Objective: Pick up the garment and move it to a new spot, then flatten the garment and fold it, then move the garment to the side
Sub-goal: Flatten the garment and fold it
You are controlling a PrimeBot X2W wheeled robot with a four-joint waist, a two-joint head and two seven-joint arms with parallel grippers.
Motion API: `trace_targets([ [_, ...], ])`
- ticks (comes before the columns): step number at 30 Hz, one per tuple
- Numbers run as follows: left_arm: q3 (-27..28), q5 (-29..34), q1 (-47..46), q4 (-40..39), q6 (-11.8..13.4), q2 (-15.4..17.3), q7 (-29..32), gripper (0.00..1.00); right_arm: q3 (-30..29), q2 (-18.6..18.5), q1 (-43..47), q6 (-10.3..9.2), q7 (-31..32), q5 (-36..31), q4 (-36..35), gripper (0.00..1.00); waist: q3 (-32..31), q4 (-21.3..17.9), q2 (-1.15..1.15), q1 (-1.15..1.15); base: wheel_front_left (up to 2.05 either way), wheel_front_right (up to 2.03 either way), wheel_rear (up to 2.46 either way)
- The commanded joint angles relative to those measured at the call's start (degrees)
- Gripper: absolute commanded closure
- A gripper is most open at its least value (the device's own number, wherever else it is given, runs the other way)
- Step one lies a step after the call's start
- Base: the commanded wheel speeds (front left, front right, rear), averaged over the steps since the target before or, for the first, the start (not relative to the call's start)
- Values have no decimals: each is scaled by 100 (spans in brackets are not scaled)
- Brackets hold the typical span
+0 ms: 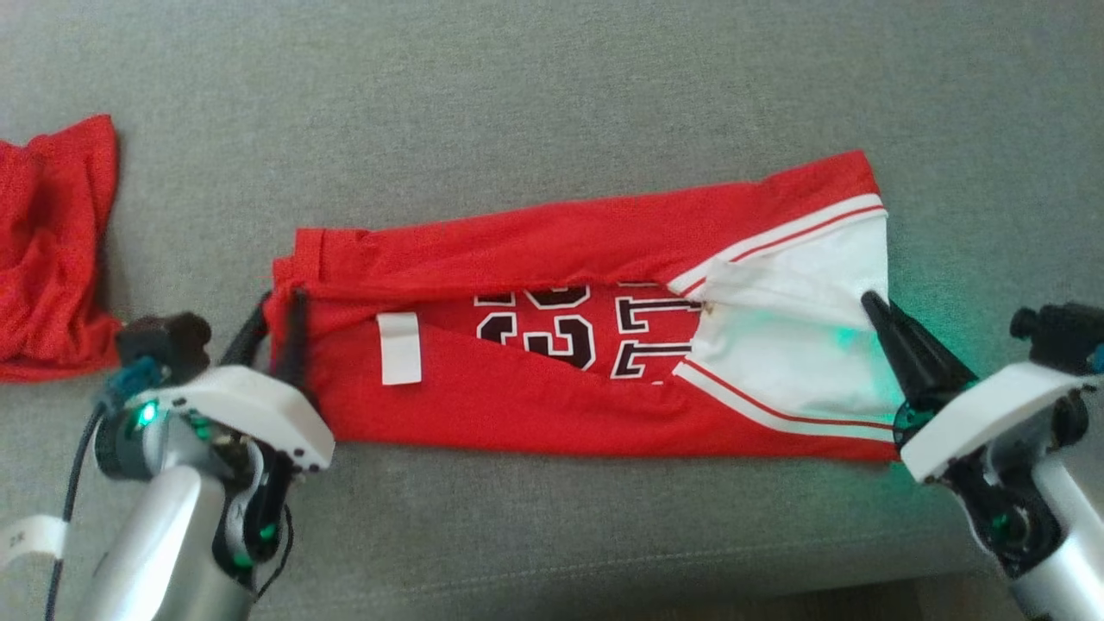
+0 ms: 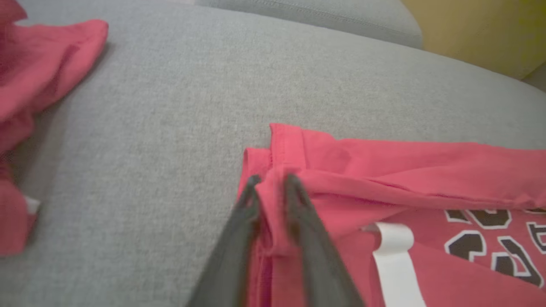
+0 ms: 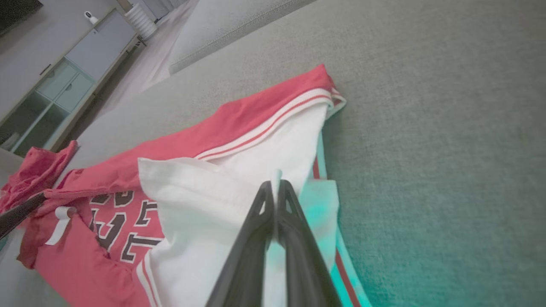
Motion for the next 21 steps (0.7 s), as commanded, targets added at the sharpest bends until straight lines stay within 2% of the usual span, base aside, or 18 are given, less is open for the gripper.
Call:
trace_targets([
  [1, 226, 18, -82, -170, 36, 146, -53, 0, -20, -61, 102, 22, -6, -58, -165, 0, -25, -2, 0, 0, 0, 0, 0],
  [7, 164, 310, 332, -232, 378, 114, -429, 0, -623, 350, 596, 22, -237, -879, -418, 0, -173, -26, 0, 0, 0, 0, 0],
  [15, 104, 1040, 666, -909, 1085, 126, -1144, 0, -1648, 1082, 1035, 22, -394, -2267, -1434, 0, -393, -50, 0, 0, 0, 0, 0],
  [21, -43, 1350, 765, -1527, 1285, 100, -1292, 0, -1768, 1376, 1141, 22, -198, -2898, -2160, 0, -579, -62, 0, 0, 0, 0, 0],
])
